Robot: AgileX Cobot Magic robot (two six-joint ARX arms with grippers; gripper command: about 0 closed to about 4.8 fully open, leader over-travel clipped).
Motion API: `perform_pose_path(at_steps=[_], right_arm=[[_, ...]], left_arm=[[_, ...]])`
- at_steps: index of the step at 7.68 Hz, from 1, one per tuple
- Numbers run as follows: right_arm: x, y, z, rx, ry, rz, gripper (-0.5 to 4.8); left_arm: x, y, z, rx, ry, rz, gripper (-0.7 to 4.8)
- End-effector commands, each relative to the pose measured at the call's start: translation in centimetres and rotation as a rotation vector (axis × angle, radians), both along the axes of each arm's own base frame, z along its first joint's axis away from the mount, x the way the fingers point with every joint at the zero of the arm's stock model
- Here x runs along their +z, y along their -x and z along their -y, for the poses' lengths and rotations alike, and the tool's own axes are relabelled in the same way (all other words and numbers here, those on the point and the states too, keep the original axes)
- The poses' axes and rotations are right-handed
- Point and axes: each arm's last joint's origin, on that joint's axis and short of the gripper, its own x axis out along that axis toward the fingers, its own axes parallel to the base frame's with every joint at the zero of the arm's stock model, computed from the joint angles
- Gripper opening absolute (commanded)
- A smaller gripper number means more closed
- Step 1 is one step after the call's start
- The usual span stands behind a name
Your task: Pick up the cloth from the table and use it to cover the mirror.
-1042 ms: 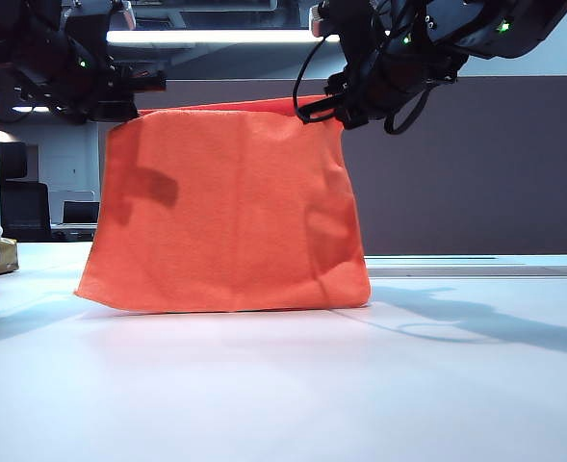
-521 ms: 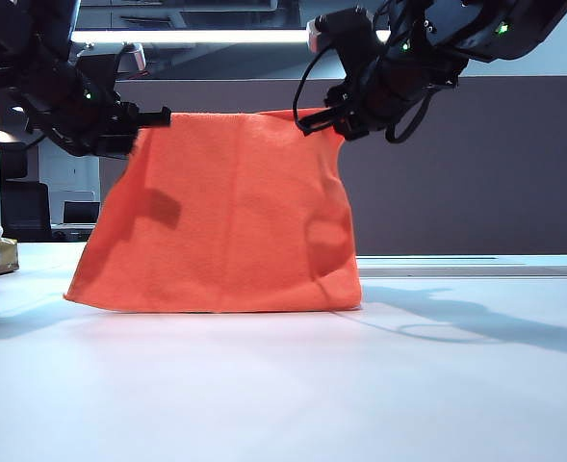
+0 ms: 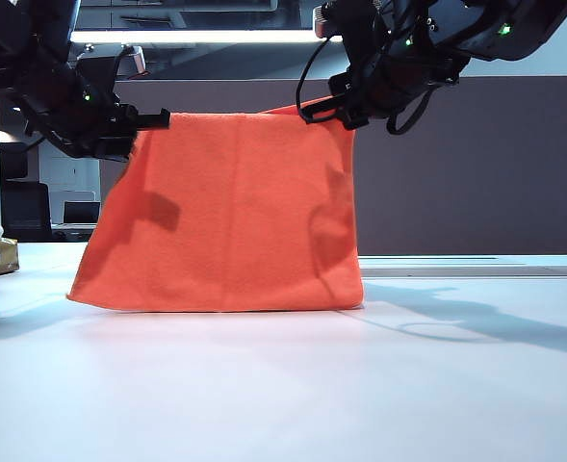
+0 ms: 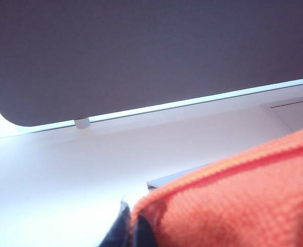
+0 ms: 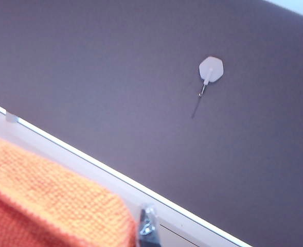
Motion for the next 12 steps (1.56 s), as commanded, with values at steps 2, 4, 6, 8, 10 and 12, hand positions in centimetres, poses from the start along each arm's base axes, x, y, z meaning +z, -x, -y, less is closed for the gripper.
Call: perform_pose_path(at_steps=[2, 4, 6, 8, 10, 12], right_arm=[[0.8, 0.1, 0.0, 0.003, -0.033, 0.046, 1.31], [1.6, 0.2, 0.0, 0.011, -0.177, 0.091, 1.9], [-0.1, 0.0, 0.0, -0.002, -0.101, -0.064, 1.9], [-0.6, 0.1, 0.0, -0.005, -0.076, -0.114, 1.9], [-2.0, 0.3, 0.1, -0.014, -0.011, -0.241, 1.9], [-1.5, 0.2, 0.1, -0.016, -0.031, -0.199, 2.44]], left_arm=[[0.1, 0.0, -0.1, 0.008, 0.001, 0.003, -0.06], [0.1, 0.0, -0.1, -0.003, 0.003, 0.002, -0.06], [0.1, 0.0, 0.0, -0.009, 0.005, 0.002, -0.06], [0.1, 0.0, 0.0, -0.009, 0.005, 0.002, -0.06], [-0.3, 0.1, -0.1, -0.009, -0.005, -0.043, -0.06], [-0.2, 0.2, -0.8, 0.207, -0.076, -0.045, 3.13]])
